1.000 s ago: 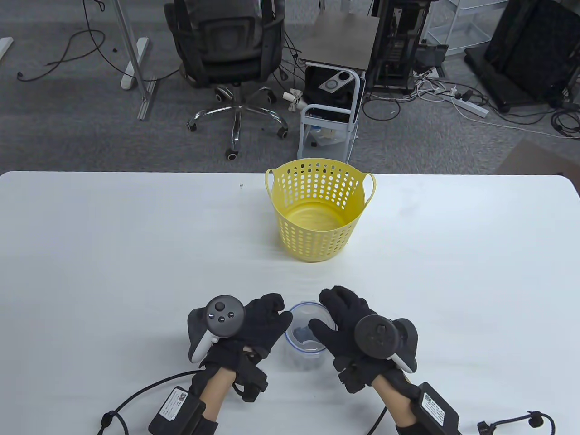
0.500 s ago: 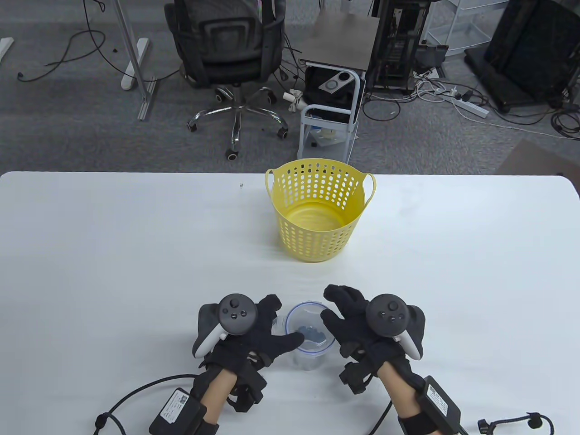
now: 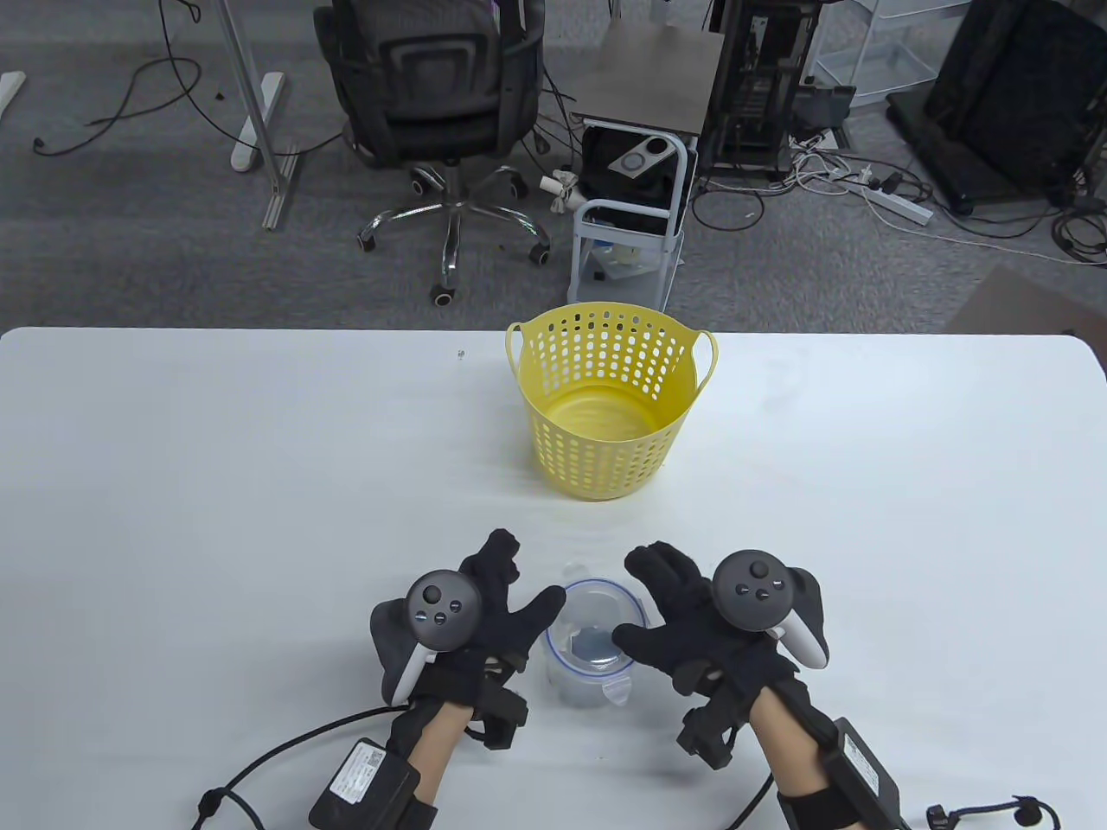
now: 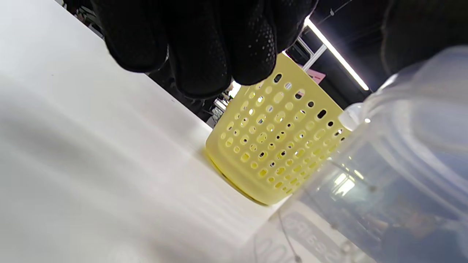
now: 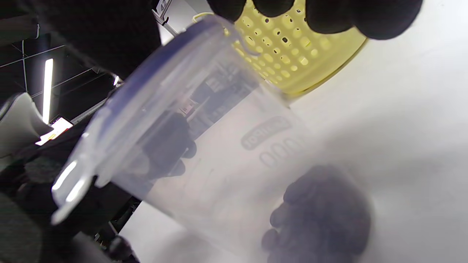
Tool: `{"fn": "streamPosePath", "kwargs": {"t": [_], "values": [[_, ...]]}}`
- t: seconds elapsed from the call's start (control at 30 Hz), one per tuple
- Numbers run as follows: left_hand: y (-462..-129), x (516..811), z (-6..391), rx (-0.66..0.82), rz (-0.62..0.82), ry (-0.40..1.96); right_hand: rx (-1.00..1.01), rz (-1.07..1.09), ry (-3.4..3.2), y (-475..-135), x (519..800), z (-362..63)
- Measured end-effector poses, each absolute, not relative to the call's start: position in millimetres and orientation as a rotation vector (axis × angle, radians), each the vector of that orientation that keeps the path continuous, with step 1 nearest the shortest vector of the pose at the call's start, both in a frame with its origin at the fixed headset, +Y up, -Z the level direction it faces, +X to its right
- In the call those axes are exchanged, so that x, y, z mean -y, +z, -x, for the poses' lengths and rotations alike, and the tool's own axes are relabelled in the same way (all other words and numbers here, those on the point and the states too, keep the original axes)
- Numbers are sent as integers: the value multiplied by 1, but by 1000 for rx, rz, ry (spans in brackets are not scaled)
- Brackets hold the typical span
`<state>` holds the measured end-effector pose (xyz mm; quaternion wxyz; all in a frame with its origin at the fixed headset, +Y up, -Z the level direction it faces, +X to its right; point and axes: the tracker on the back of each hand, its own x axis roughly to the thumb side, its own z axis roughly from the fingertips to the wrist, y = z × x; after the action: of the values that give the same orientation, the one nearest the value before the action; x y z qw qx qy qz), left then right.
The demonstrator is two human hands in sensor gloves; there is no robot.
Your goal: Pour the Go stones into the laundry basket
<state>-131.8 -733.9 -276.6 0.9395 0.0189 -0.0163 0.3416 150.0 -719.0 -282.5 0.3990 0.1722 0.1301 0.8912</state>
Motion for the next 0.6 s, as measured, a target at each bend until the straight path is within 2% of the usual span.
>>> {"fn": "streamPosePath", "kwargs": {"t": [0.17,0.4,0.5,0.6], "values": [[-283,737,131,6,-118,695,-322,-455,2245,-281,723,-144],[-286,739,134,29,-120,718,-308,-496,2212,-279,725,-140],[-279,735,143,71,-49,803,-61,-453,2145,-280,717,-150],[-275,734,152,110,31,840,-55,-385,2159,-280,716,-158]]}}
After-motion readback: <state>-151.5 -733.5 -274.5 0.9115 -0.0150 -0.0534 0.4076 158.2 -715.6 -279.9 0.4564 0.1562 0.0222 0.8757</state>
